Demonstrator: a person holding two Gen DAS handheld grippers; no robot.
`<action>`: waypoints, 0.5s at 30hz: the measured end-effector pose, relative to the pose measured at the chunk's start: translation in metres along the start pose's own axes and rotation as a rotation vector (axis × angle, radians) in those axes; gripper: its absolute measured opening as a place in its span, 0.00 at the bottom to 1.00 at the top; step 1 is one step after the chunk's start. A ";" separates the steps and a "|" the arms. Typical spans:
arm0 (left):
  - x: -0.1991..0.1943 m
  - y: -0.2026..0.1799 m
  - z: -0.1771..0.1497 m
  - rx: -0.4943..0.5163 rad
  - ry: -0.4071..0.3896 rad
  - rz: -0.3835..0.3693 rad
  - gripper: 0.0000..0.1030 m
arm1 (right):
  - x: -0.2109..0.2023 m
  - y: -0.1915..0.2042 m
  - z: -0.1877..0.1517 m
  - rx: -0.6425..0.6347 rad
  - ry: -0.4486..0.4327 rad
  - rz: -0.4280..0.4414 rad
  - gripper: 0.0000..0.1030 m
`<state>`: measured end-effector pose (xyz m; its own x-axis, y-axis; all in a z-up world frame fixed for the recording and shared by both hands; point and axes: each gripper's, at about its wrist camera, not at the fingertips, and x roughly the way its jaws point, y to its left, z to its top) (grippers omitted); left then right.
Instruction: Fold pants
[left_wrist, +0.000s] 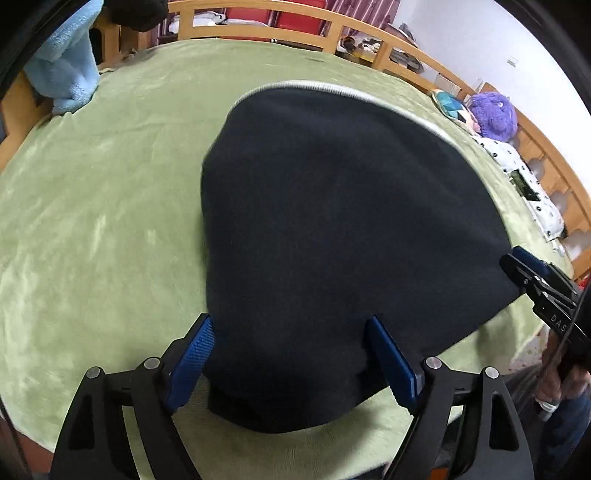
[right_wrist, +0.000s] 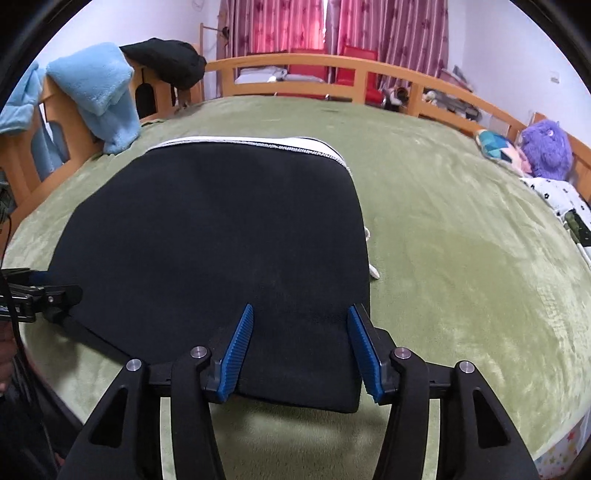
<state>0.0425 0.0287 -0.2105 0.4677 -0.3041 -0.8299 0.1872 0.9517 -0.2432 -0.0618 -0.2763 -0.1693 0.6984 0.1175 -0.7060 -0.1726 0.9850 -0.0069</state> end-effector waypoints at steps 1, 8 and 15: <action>-0.007 0.003 0.000 -0.003 -0.014 -0.006 0.77 | -0.005 -0.004 0.006 0.015 -0.003 0.022 0.52; -0.039 -0.013 0.079 0.062 -0.199 0.022 0.77 | 0.002 -0.012 0.078 0.006 -0.103 0.046 0.52; 0.033 -0.026 0.132 0.066 -0.161 0.065 0.77 | 0.087 -0.014 0.125 0.031 -0.031 0.113 0.52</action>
<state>0.1672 -0.0114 -0.1648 0.6121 -0.2502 -0.7502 0.2063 0.9663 -0.1539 0.0888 -0.2644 -0.1422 0.6970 0.2311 -0.6788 -0.2297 0.9687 0.0939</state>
